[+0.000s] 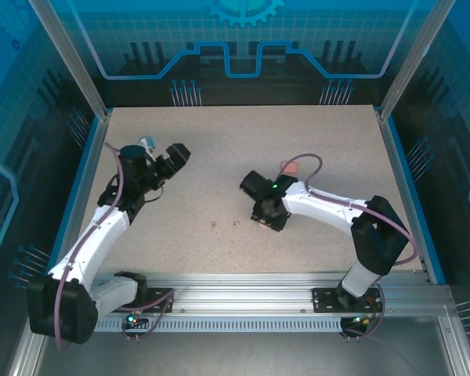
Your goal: Insert the wireless bluetooth earbuds into the charging case
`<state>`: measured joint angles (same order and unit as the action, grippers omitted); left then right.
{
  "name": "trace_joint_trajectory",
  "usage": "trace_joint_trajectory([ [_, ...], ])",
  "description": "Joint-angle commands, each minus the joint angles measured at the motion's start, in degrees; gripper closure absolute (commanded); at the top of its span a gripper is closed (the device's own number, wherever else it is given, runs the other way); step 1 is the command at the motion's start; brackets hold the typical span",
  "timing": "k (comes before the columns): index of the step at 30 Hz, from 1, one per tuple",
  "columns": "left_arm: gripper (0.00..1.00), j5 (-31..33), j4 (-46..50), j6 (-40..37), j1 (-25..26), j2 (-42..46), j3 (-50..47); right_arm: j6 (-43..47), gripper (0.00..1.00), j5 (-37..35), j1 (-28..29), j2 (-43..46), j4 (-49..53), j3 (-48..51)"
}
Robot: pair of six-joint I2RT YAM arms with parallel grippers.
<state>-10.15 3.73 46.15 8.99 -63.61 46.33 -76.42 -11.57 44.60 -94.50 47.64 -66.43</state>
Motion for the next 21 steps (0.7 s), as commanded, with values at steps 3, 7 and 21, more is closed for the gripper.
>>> trace_joint_trajectory([
  [3, 0.01, -2.38, -13.27, 0.52, 6.04, -5.12, -5.01, 7.08, 0.56, 4.45, -8.36, -0.05, -4.92, 0.87],
  [7, 0.01, -3.03, -24.36, 1.87, 9.88, -10.28, -7.65, 7.8, 0.56, 8.65, -13.59, -3.68, -8.12, -0.38],
  [21, 0.01, -4.99, -39.1, 0.89, 16.95, -27.16, -3.29, 4.08, 0.56, 18.07, -18.66, -17.75, -11.43, -15.95],
])
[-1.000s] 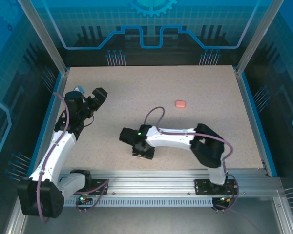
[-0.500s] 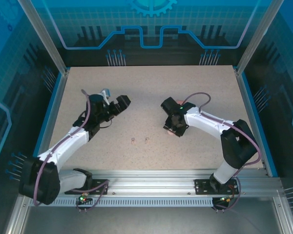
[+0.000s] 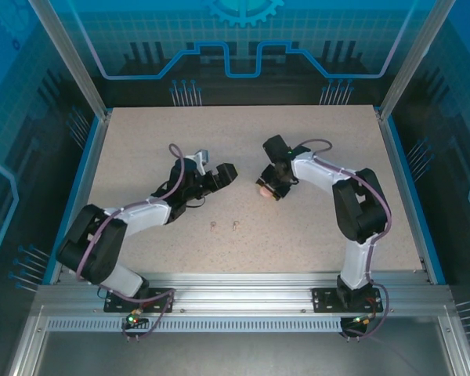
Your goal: Insert the wireless bluetooth earbuds into the charging case
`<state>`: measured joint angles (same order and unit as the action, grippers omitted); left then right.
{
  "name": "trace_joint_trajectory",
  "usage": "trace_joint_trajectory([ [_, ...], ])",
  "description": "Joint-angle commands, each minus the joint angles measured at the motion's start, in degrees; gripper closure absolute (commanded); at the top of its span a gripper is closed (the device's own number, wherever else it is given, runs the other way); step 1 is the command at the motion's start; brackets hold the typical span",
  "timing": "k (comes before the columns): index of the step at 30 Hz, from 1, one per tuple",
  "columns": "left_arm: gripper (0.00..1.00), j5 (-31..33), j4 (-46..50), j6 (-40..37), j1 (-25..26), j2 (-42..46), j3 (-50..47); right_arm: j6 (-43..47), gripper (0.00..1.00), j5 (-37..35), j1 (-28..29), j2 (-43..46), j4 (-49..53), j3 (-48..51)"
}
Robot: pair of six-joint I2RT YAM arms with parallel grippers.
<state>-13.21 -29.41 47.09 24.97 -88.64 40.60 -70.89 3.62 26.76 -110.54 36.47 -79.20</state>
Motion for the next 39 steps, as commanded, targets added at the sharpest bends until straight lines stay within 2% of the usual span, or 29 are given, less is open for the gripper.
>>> trace_joint_trajectory([
  [1, 0.01, -2.44, -6.94, -0.16, 1.31, -3.38, 2.93, -1.72, 0.56, 3.27, -0.91, -2.37, -0.26, -4.23],
  [10, 0.02, -3.55, -10.59, -1.9, 4.08, -11.37, 7.06, -2.98, 0.56, 5.26, -2.28, -3.5, -0.52, -8.02],
  [15, 0.05, -3.31, -12.2, -2.12, 4.8, -14.75, 7.86, -3.11, 0.56, 5.99, -3.21, -2.51, -0.82, -7.66],
  [30, 0.39, -3.36, -16.03, -1.79, 6.94, -22.13, 11.38, -4.24, 0.55, 7.45, -3.47, 0.31, -1.4, -8.17],
  [39, 0.44, -1.23, -17.99, -1.56, 7.43, -24.49, 12.65, -4.6, 0.55, 7.84, -2.99, 1.29, -1.9, -7.46],
])
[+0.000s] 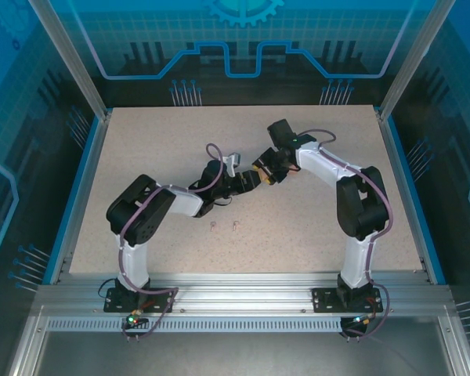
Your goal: Insert the wireless bluetooth earbuds into the charging case
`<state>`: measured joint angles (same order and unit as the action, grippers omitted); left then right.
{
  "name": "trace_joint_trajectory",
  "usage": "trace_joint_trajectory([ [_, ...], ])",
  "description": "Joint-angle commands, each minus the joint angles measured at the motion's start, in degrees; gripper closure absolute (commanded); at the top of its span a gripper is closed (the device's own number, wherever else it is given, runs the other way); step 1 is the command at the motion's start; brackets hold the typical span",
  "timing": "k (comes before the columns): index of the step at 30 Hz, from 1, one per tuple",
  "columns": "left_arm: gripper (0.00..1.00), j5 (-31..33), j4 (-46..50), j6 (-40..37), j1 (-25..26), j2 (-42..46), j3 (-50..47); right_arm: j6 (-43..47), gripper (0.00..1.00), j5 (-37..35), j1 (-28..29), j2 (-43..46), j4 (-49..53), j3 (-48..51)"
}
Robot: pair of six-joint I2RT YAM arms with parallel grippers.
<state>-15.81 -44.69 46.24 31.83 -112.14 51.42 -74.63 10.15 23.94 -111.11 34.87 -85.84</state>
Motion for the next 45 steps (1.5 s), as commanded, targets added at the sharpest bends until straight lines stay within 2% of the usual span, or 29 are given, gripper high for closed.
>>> trace_joint_trajectory([
  [1, 0.45, 1.38, -2.86, -0.69, 0.52, -1.17, 2.01, -0.87, 0.55, 1.44, -0.06, 1.86, -0.42, -0.81],
  [10, 0.52, 3.74, -5.28, 0.41, 1.11, -2.53, 2.7, -1.18, 0.55, 1.62, 0.49, 1.6, -0.68, -0.82],
  [16, 0.62, 4.39, -6.76, 1.31, 1.22, -3.35, 3.07, -1.22, 0.55, 1.58, 0.58, 1.67, -0.67, -0.82],
  [27, 0.68, 4.92, -7.33, 1.62, 1.56, -4.27, 3.84, -1.2, 0.55, 1.54, 1.13, 1.72, -0.93, -0.43],
  [36, 0.85, 5.62, -7.44, 1.75, 1.92, -4.5, 4.0, -1.11, 0.55, 1.87, 1.32, 2.28, -1.08, -0.02],
  [38, 0.9, 5.46, -7.57, 1.75, 1.98, -4.49, 3.8, -1.17, 0.49, 1.88, 1.37, 2.64, -0.97, 0.18],
  [42, 0.96, 5.1, -7.78, 2.06, 1.94, -3.96, 2.54, -1.14, 0.26, 1.23, 0.16, 5.07, -1.9, 0.34],
  [45, 1.0, 4.2, -7.31, 1.67, 1.92, -1.79, 0.63, 0.25, 0.2, 0.97, -2.82, 8.2, -2.83, -0.37],
])
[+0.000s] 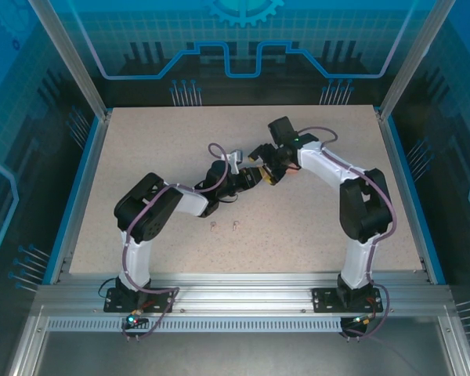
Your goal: Insert the wireless bluetooth earbuds into the charging case
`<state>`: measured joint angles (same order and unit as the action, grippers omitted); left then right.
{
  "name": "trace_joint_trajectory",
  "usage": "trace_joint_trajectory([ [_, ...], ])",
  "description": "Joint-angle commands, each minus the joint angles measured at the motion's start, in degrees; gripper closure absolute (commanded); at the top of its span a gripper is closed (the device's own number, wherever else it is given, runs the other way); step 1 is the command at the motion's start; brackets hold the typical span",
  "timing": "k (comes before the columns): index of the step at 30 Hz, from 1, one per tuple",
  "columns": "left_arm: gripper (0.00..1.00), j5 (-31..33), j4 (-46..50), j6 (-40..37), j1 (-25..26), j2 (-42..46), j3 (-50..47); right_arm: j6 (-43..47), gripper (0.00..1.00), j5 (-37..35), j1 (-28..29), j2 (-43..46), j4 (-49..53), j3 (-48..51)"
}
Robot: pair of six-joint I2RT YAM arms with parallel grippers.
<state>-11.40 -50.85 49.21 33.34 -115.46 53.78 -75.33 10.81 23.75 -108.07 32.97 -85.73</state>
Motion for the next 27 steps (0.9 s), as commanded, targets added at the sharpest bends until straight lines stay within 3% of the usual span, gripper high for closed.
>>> trace_joint_trajectory([
  [1, 1.0, -0.55, -0.51, -1.73, 0.46, 2.59, -2.35, 2.12, 0.2, 0.04, -3.58, 6.28, -0.32, -0.96],
  [5, 1.0, -4.73, 5.17, -5.7, 0.0, 8.59, -4.34, 10.38, 0.19, 0.33, -8.17, 11.77, 0.71, -0.22],
  [8, 1.0, -9.79, 11.57, -9.81, -1.02, 13.45, -4.82, 20.71, 0.19, 5.09, -10.49, 15.9, -4.46, 4.77],
  [12, 1.0, -19.68, 19.59, -13.76, -3.89, 19.35, -4.41, 31.61, 0.19, 12.11, -8.87, 23.92, -14.43, 16.69],
  [19, 1.0, -31.26, 26.39, -15.76, -8.48, 22.23, -1.39, 37.59, 0.2, 19.69, -8.71, 37.03, -32.38, 36.29],
  [27, 1.0, -36.23, 29.97, -16.74, -9.3, 19.83, 3.19, 37.97, 0.21, 22.09, -7.24, 33.73, -38.99, 38.76],
])
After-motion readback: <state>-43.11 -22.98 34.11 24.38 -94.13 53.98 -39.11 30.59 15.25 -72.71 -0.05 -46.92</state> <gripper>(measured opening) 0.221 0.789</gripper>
